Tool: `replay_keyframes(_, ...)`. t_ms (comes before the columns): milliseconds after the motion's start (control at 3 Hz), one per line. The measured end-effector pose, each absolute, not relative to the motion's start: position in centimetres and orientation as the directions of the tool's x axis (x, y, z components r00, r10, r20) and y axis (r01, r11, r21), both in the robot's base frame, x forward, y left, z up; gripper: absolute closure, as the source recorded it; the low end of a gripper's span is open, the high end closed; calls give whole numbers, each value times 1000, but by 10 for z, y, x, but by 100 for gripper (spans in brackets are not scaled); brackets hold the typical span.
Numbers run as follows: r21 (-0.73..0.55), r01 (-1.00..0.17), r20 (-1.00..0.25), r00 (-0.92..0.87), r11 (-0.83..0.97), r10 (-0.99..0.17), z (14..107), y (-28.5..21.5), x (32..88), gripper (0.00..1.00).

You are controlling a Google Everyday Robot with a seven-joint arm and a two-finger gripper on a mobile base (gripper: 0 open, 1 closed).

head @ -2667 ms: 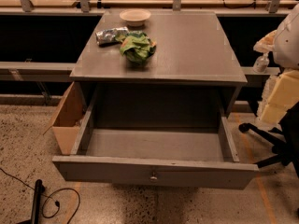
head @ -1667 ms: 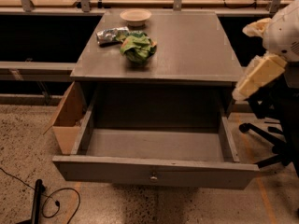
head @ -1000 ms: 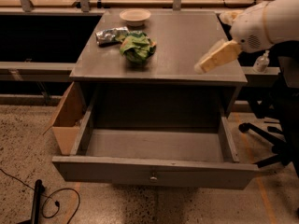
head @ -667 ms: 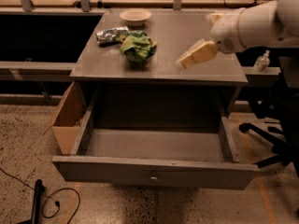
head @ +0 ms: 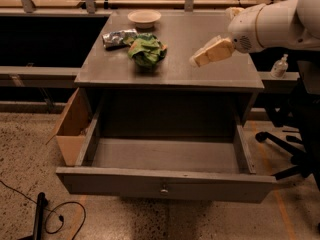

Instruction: Place green rice chip bag into top drawer

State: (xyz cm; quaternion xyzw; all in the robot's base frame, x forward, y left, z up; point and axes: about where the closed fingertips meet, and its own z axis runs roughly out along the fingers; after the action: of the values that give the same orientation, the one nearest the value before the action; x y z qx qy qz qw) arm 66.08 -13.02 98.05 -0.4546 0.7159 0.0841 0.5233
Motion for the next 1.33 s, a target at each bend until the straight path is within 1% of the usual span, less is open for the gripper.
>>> replay_keyframes(667,-312,-769,-854,-31,558,-520,925,-77,710,0)
replay_keyframes(1333,-266,-793,-878,-36,548,-478,895,-6,744,0)
